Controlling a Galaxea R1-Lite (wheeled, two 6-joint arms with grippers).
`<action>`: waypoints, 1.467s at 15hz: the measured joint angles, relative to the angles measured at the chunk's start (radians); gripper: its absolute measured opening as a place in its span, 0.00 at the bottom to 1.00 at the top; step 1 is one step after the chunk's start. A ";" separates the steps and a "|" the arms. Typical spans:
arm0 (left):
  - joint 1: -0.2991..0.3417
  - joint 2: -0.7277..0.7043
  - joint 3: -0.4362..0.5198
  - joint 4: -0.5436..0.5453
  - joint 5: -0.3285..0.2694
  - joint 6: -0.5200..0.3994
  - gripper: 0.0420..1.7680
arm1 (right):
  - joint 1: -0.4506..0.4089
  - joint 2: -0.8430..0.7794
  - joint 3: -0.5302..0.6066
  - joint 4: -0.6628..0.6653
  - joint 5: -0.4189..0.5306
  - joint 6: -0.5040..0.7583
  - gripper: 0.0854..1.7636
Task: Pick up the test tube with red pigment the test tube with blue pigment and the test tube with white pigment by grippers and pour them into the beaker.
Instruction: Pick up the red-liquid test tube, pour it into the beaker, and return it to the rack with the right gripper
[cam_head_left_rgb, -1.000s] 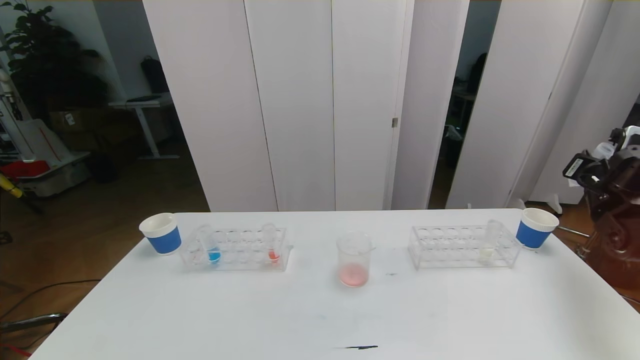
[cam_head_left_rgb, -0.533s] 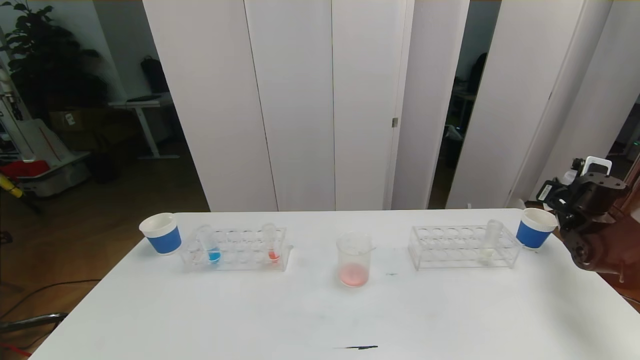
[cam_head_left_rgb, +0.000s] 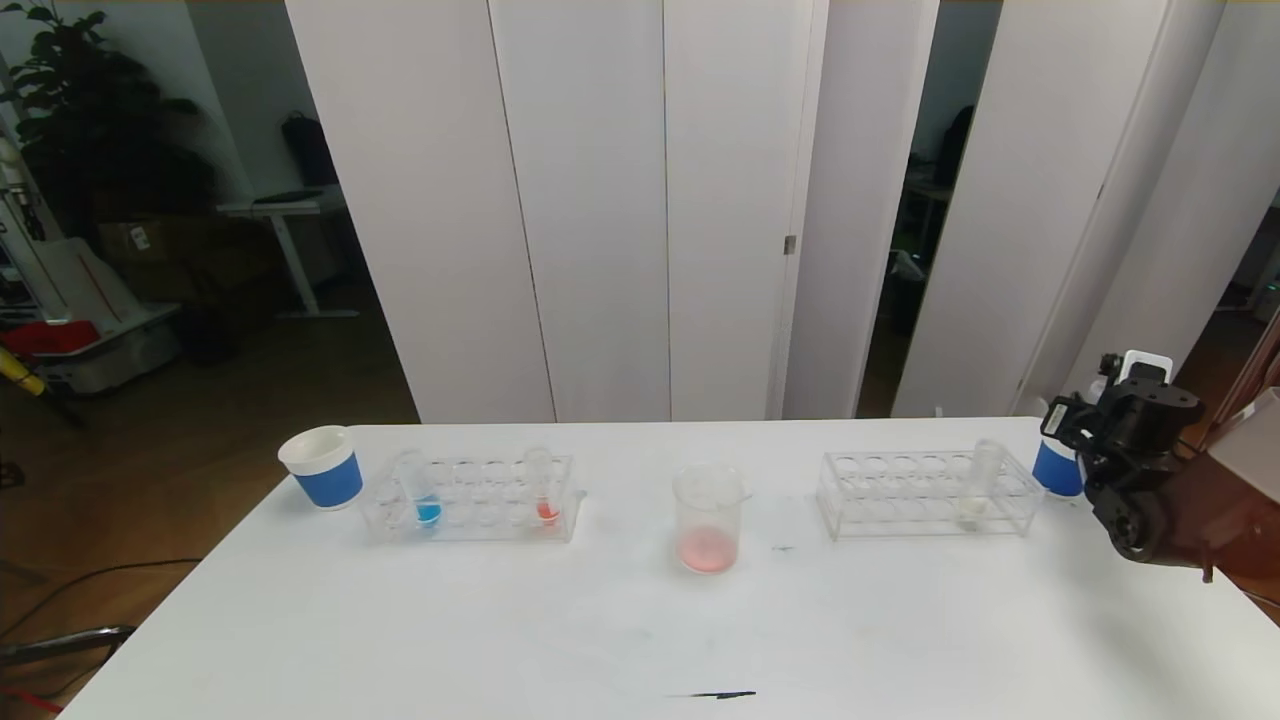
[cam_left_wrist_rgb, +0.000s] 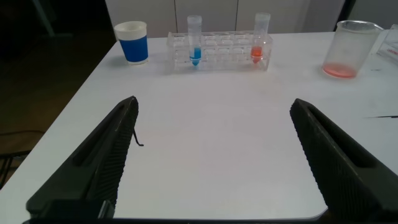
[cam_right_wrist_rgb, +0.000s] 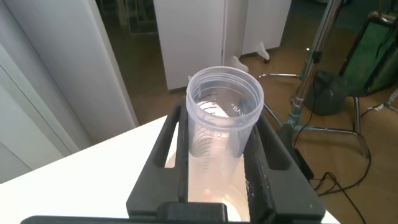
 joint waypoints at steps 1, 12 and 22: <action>0.000 0.000 0.000 0.000 0.000 0.000 0.99 | -0.001 0.004 0.001 0.000 -0.007 0.000 0.29; 0.000 0.000 0.000 0.000 0.000 0.000 0.99 | 0.003 -0.091 0.036 0.010 0.002 0.003 0.99; 0.000 0.000 0.000 0.000 0.000 0.000 0.99 | 0.030 -0.653 0.275 0.264 0.164 0.002 0.99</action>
